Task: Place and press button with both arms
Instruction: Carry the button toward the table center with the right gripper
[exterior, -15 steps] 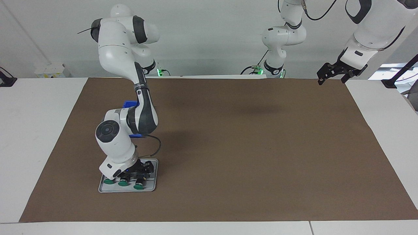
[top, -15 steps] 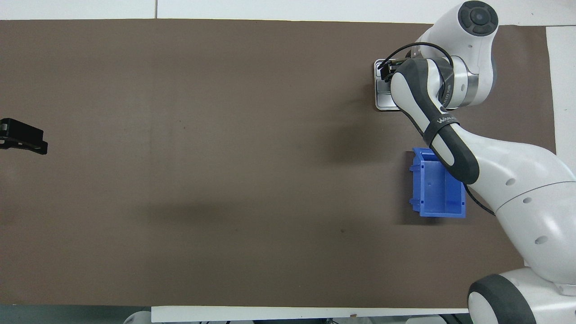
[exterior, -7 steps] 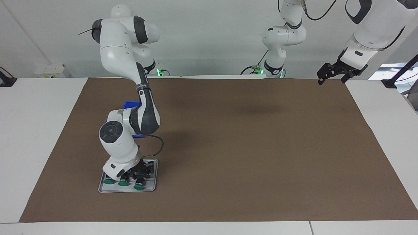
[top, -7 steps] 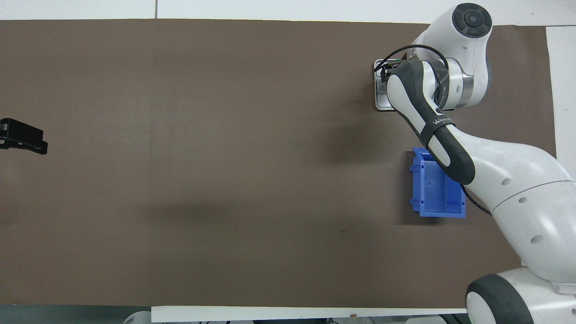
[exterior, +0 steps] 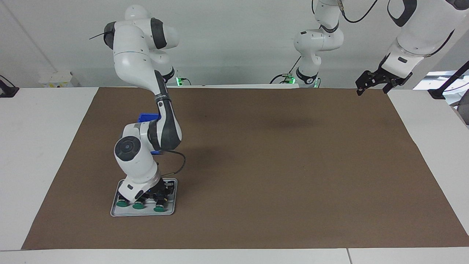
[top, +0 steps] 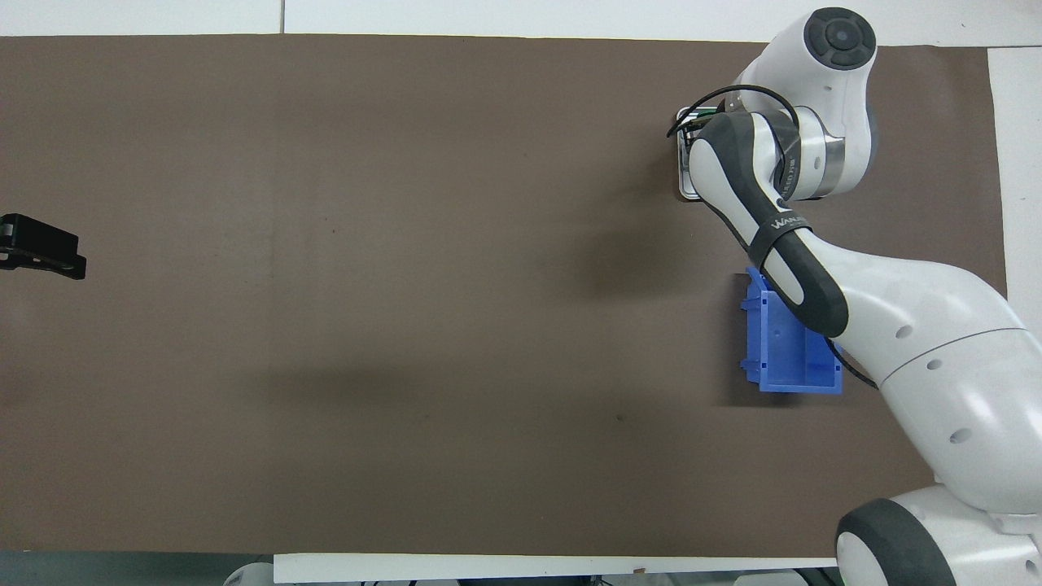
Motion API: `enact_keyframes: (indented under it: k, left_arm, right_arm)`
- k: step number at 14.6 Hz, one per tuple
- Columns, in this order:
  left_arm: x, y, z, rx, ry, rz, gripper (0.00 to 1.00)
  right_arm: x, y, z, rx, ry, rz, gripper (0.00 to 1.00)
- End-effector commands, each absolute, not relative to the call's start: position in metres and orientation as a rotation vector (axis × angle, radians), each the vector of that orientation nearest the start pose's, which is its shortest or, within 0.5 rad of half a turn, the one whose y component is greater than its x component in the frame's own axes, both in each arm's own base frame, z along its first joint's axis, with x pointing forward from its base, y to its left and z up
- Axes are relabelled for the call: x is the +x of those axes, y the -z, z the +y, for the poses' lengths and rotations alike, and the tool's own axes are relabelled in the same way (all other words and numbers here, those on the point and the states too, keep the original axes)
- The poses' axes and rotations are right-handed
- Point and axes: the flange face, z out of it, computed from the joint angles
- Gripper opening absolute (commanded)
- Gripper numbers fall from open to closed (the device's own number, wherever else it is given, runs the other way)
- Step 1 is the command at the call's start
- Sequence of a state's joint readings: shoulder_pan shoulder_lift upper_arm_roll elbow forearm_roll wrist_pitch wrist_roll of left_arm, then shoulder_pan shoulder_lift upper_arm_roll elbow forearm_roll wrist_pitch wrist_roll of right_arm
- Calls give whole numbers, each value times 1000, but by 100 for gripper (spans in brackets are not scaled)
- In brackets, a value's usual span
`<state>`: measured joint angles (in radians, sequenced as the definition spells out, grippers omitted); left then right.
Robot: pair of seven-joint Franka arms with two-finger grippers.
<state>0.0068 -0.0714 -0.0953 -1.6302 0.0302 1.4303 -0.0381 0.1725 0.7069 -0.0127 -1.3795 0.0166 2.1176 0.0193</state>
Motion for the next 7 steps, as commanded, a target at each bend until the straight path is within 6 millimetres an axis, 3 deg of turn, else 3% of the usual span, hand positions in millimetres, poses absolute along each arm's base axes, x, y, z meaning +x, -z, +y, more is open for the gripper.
enact_keyframes:
  k: [1, 3, 4, 7]
  left_arm:
    - [512, -624, -44, -3091, -185, 98, 100]
    - [513, -623, -46, -3091, -182, 102, 100]
    - [514, -624, -46, -3092, -173, 103, 100]
    - [514, -624, -44, -3092, -173, 98, 100]
  right_arm:
    - [725, -326, 148, -3114, -4, 38, 0]
    - [714, -350, 190, -3077, -79, 130, 0]
    - [705, -356, 213, -3071, -109, 274, 0]
    - [671, -376, 302, -3025, -148, 619, 0]
